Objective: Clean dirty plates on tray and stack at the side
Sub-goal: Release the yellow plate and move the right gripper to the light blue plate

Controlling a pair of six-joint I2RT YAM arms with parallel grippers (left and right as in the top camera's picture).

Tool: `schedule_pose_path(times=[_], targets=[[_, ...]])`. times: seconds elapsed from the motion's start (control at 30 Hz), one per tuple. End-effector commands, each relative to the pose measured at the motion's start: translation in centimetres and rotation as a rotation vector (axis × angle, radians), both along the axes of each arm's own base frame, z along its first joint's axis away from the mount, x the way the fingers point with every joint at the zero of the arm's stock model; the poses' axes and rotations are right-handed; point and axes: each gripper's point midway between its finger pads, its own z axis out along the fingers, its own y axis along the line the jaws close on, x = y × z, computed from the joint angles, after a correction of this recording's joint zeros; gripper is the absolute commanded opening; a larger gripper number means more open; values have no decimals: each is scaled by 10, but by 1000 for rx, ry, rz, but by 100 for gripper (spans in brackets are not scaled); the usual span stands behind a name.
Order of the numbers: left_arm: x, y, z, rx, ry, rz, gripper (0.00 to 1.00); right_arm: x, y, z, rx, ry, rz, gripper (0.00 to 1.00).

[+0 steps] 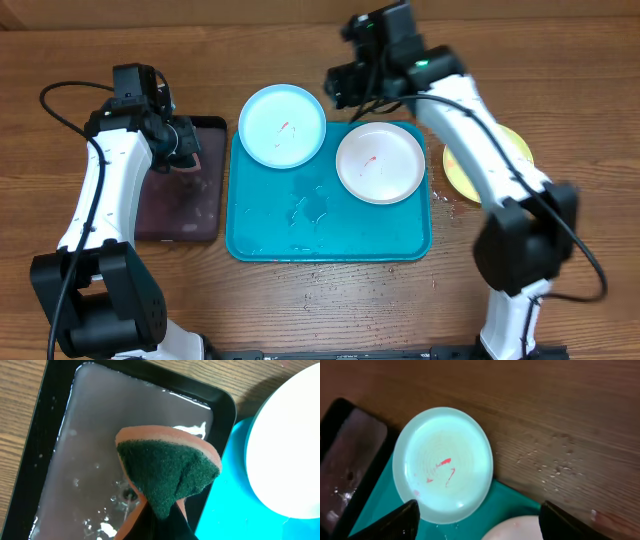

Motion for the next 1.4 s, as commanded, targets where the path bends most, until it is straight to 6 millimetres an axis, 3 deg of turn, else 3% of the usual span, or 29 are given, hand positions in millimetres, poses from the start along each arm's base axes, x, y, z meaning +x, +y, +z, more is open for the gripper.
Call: schedule_pose_path(times=[0.0, 0.17, 0.3, 0.43, 0.63, 1.0, 1.07, 1.37], targets=[[5, -2, 7, -2, -26, -25, 4, 7, 14, -26, -2, 25, 14, 75], [6, -2, 8, -1, -31, -25, 4, 8, 17, -76, 8, 152, -71, 71], [6, -2, 8, -2, -32, -25, 4, 3, 23, -98, 27, 221, -85, 69], [6, -2, 8, -2, -32, -25, 4, -5, 32, -117, 24, 269, -81, 60], [6, -2, 8, -1, -31, -25, 4, -9, 32, -128, 9, 298, -160, 45], [6, -2, 8, -1, -31, -25, 4, -18, 33, -139, 22, 352, -216, 34], [6, -2, 8, -2, -31, -25, 5, -18, 33, -139, 25, 357, -224, 26], [6, -2, 8, -2, -31, -25, 4, -21, 32, -141, 20, 375, -242, 21]])
